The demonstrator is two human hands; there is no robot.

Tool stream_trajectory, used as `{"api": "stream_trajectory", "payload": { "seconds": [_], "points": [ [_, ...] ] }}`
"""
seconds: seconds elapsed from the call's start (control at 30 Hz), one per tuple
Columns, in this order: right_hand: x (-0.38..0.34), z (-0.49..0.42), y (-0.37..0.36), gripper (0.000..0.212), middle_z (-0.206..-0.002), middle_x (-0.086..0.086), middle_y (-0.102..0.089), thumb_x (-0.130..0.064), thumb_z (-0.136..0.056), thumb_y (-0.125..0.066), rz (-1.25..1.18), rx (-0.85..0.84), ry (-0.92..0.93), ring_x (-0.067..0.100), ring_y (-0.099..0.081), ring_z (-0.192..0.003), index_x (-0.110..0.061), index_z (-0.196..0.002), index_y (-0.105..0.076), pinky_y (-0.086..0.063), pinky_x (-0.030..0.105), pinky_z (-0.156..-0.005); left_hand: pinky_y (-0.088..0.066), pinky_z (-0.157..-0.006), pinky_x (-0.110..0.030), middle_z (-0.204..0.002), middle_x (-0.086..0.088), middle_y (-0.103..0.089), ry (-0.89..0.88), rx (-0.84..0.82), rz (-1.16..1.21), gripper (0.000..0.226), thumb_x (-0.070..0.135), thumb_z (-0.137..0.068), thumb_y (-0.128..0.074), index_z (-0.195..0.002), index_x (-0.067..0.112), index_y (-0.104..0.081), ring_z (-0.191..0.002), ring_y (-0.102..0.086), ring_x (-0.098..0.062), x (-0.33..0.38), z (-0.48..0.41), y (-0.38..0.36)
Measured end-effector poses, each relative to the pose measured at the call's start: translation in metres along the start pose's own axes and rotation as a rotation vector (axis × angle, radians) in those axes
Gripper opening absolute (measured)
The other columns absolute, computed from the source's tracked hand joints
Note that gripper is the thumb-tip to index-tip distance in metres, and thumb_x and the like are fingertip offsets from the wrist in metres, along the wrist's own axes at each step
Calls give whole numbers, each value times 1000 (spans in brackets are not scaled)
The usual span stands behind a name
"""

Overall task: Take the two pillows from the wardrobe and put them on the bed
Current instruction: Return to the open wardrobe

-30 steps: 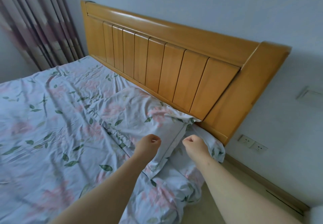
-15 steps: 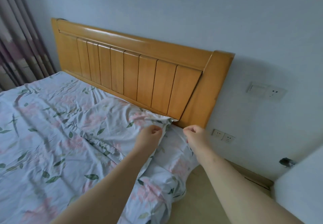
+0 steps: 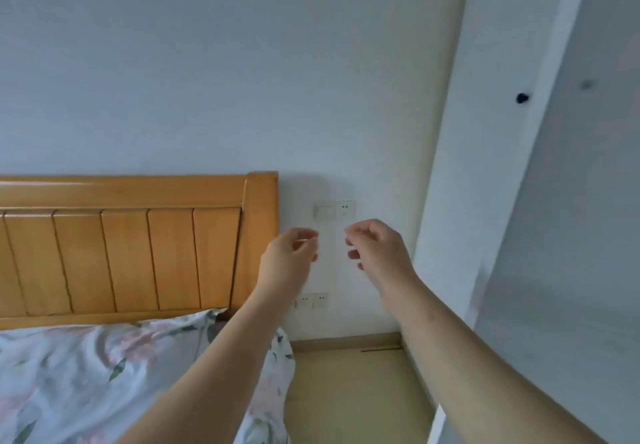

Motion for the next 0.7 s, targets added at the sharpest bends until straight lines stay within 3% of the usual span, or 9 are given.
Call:
{"api": "stream_trajectory", "payload": {
  "seconds": [0.17, 0.27, 0.4, 0.53, 0.7],
  "points": [
    [-37, 38, 88, 16, -88, -3, -67, -23, -91, -51, -10, 187, 92, 13, -64, -80, -28, -79, -60, -51, 30, -74, -51, -84, -34, -90, 7, -65, -162, -105, 165, 14, 15, -92, -50, -98, 23, -61, -89, -63, -13, 75, 30, -56],
    [-50, 55, 132, 16, -82, -4, -67, -20, -91, -52, 8, 289, 127, 10, -62, -70, -25, -78, -61, -49, 25, -69, -50, -81, -33, -89, 6, -67, -223, -144, 286, 17, 12, -90, -51, -90, 27, -61, -81, -64, -10, 111, 49, -83],
    [-56, 77, 194, 15, -77, -4, -66, -18, -90, -53, 36, 433, 126, 10, -61, -64, -22, -79, -62, -47, 27, -67, -49, -66, -26, -76, 5, -65, -345, -282, 348, 19, 15, -90, -51, -87, 29, -63, -48, -55, 0, 159, 82, -119],
    [-60, 102, 256, 14, -77, -3, -66, -19, -90, -53, 73, 548, 118, 13, -62, -65, -21, -81, -62, -48, 32, -72, -48, -62, -22, -77, 6, -66, -500, -401, 341, 17, 18, -89, -52, -85, 31, -62, -47, -55, 1, 204, 116, -162],
    [-75, 139, 356, 18, -76, -2, -66, -15, -89, -53, 141, 726, 150, 13, -61, -63, -24, -75, -61, -47, 31, -70, -49, -64, -26, -78, 7, -65, -541, -510, 388, 25, 15, -89, -53, -77, 36, -59, -47, -56, 3, 253, 155, -237]
  ]
}}
Point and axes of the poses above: each hand's wrist, its own z-axis away from the middle knuckle, its own y-axis out of the back of the hand, x = y × z, the point moved 4 cm from there along -z, towards the middle knuckle
